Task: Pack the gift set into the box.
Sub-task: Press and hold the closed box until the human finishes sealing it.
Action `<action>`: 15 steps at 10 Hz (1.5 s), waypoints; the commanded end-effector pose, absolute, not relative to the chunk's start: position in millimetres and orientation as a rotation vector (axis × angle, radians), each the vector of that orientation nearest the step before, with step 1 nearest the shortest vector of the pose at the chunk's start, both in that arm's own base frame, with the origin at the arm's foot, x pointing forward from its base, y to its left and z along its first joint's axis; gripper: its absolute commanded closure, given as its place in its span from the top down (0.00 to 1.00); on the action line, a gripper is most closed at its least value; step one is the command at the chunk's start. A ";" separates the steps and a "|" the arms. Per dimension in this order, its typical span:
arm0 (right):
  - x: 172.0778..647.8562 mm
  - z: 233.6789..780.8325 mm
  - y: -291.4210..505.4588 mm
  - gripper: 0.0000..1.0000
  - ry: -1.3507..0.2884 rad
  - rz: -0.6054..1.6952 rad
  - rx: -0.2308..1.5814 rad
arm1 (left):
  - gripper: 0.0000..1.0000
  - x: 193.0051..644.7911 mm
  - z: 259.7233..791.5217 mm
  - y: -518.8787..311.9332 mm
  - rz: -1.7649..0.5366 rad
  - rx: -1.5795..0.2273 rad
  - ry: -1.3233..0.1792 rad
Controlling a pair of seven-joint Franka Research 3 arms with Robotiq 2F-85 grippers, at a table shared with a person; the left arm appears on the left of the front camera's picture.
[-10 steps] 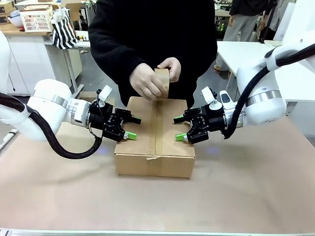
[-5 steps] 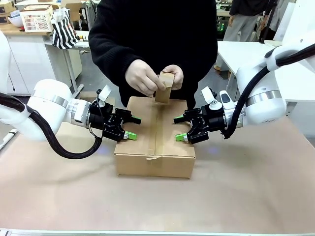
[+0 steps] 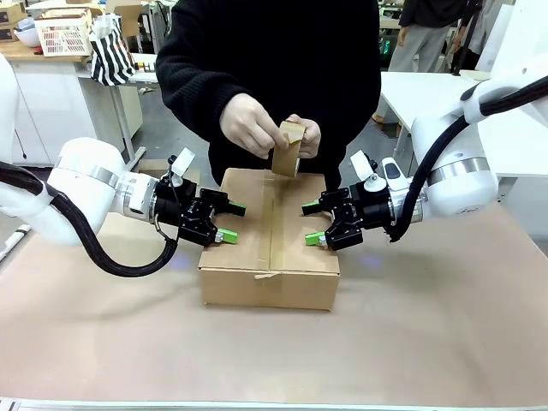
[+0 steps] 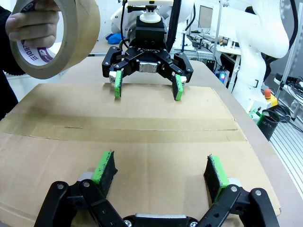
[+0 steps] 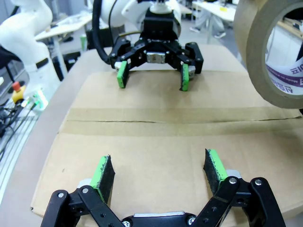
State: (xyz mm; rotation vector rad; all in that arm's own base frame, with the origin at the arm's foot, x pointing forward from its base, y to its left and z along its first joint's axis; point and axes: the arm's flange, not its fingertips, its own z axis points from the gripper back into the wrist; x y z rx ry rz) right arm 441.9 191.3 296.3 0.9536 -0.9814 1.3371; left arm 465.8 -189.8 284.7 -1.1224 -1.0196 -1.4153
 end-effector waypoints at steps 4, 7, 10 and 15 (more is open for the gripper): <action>440.6 295.2 190.7 1.00 -0.977 1.340 0.950 | 1.00 464.2 282.6 -189.0 -1.430 -1.107 -1.028; 440.6 295.2 190.7 1.00 -0.977 1.340 0.950 | 1.00 464.2 282.6 -189.0 -1.430 -1.107 -1.028; 440.6 295.2 190.7 1.00 -0.977 1.340 0.950 | 1.00 464.2 282.6 -189.0 -1.430 -1.107 -1.028; 440.6 295.2 190.7 1.00 -0.977 1.340 0.950 | 1.00 464.2 282.6 -189.0 -1.430 -1.107 -1.028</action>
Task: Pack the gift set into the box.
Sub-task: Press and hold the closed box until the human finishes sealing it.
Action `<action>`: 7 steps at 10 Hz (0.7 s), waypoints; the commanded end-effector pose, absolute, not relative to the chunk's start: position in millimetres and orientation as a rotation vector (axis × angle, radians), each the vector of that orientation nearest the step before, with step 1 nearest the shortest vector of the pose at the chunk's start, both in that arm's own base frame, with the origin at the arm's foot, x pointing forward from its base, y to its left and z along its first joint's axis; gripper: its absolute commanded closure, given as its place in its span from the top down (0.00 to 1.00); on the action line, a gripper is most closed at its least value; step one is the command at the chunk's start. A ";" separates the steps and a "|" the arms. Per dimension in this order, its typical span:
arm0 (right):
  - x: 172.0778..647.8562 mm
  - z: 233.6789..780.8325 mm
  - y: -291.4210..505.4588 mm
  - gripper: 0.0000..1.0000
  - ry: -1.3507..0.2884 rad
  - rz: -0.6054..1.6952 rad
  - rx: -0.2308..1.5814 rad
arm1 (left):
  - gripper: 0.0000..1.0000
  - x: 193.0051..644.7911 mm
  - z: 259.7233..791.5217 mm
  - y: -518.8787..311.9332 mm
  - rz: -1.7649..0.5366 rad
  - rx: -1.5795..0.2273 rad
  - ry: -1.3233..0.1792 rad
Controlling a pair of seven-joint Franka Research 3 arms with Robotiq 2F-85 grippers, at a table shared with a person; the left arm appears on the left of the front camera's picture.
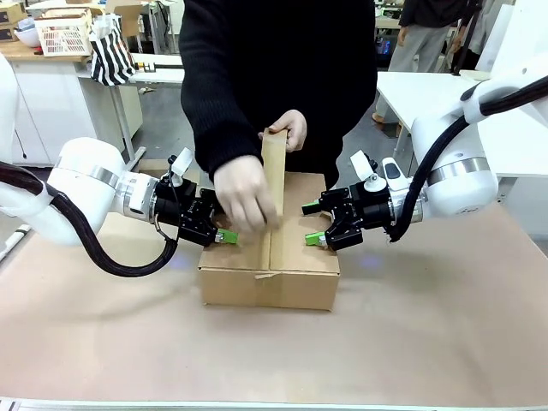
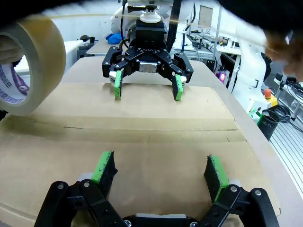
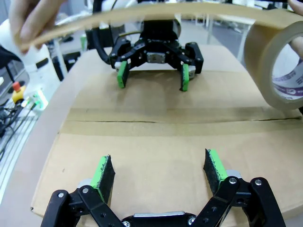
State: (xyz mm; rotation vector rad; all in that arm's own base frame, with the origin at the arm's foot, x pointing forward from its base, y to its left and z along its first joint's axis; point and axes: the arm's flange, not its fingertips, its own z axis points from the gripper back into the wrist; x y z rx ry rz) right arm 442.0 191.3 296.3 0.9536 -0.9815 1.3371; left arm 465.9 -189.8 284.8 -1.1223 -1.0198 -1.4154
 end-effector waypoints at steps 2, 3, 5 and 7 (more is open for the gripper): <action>440.6 295.2 190.7 1.00 -0.977 1.340 0.950 | 1.00 464.2 282.6 -189.0 -1.430 -1.107 -1.028; 440.6 295.2 190.7 1.00 -0.977 1.340 0.950 | 1.00 464.2 282.6 -189.0 -1.430 -1.107 -1.028; 440.6 295.2 190.7 1.00 -0.977 1.340 0.950 | 1.00 464.2 282.6 -189.0 -1.430 -1.107 -1.028; 440.6 295.2 190.7 1.00 -0.977 1.340 0.950 | 1.00 464.2 282.6 -189.0 -1.430 -1.107 -1.028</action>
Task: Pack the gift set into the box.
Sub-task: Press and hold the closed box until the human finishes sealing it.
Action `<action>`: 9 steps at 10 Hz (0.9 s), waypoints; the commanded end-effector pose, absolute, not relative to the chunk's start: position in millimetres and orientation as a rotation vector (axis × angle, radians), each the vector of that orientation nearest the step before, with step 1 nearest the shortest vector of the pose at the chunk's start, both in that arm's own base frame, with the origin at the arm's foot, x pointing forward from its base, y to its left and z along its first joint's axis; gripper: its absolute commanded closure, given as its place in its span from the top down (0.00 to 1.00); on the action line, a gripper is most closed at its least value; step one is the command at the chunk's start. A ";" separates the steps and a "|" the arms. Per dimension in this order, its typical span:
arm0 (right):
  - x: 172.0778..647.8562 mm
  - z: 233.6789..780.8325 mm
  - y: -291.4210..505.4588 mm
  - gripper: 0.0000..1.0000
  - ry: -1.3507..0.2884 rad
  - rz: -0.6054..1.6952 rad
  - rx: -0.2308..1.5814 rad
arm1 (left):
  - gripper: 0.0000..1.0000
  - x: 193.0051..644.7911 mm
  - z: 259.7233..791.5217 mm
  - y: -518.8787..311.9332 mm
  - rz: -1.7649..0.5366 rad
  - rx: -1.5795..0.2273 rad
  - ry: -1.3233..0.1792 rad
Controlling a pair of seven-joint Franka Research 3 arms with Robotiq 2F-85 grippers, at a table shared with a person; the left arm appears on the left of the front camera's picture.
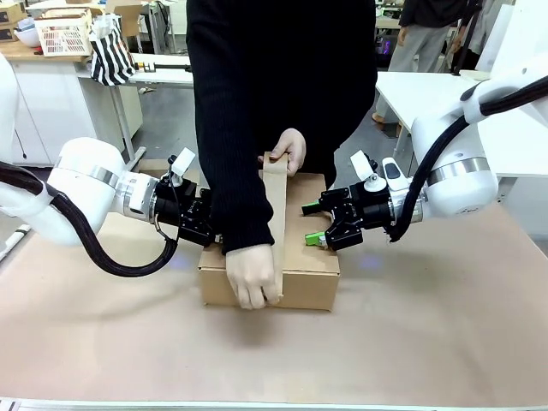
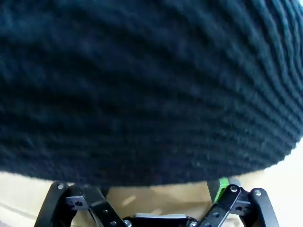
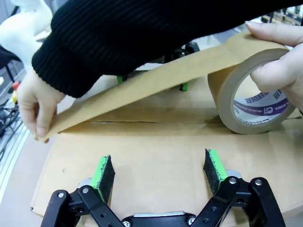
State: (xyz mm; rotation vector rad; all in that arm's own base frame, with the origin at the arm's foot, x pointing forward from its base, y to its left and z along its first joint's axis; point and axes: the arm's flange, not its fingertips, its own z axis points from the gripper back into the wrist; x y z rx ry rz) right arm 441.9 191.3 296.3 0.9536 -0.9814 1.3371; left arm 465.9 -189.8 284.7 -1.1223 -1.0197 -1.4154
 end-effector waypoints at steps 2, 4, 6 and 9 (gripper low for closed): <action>440.6 295.2 190.7 1.00 -0.977 1.340 0.950 | 1.00 464.2 282.6 -189.0 -1.430 -1.107 -1.028; 440.6 295.2 190.7 1.00 -0.977 1.340 0.950 | 1.00 464.2 282.6 -189.0 -1.430 -1.107 -1.028; 440.6 295.2 190.7 1.00 -0.977 1.340 0.950 | 1.00 464.2 282.6 -189.0 -1.430 -1.107 -1.028; 440.6 295.2 190.7 1.00 -0.977 1.340 0.950 | 1.00 464.2 282.6 -189.0 -1.430 -1.107 -1.028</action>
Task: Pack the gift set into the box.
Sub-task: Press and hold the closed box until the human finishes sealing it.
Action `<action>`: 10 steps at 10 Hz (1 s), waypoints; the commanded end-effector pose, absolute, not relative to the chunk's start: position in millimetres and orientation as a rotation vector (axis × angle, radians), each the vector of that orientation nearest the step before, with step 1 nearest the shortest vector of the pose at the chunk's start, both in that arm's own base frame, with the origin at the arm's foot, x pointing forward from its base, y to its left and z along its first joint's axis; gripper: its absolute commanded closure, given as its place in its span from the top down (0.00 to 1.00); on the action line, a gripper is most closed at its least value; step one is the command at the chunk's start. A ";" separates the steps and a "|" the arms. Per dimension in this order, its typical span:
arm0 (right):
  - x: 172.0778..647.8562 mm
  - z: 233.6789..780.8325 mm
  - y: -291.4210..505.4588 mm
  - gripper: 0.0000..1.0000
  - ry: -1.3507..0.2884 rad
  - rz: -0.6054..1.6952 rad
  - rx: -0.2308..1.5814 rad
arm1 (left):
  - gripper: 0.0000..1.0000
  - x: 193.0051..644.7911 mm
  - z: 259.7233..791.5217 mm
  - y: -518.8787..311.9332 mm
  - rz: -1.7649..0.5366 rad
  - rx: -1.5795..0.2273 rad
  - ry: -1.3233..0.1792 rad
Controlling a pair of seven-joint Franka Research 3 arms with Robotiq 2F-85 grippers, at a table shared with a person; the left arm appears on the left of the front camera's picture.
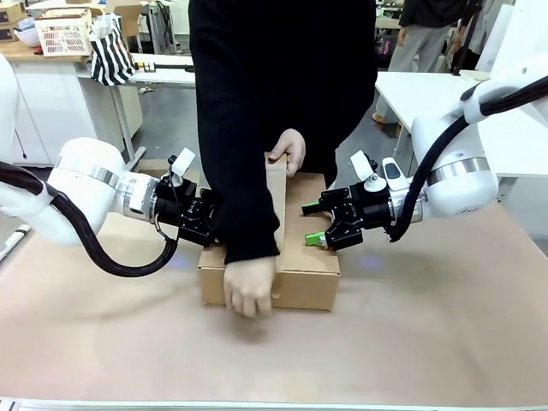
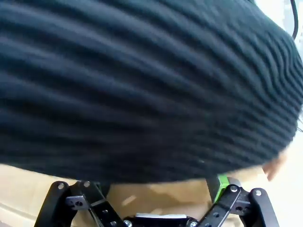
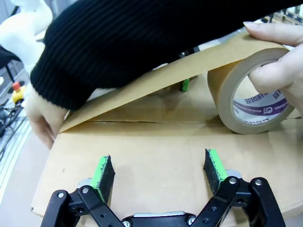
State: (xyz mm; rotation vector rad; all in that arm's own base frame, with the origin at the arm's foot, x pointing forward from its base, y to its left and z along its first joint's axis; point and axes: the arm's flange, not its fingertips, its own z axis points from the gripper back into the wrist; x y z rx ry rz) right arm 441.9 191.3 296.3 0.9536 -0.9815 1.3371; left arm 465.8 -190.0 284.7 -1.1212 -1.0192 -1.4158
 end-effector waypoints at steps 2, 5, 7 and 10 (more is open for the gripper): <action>440.6 295.2 190.7 1.00 -0.977 1.340 0.950 | 1.00 464.2 282.6 -189.0 -1.430 -1.107 -1.028; 440.6 295.2 190.7 1.00 -0.977 1.340 0.950 | 1.00 464.2 282.6 -189.0 -1.430 -1.107 -1.028; 440.6 295.2 190.7 1.00 -0.977 1.340 0.950 | 1.00 464.2 282.6 -189.0 -1.430 -1.107 -1.028; 440.6 295.2 190.7 1.00 -0.977 1.340 0.950 | 1.00 464.2 282.6 -189.0 -1.430 -1.107 -1.028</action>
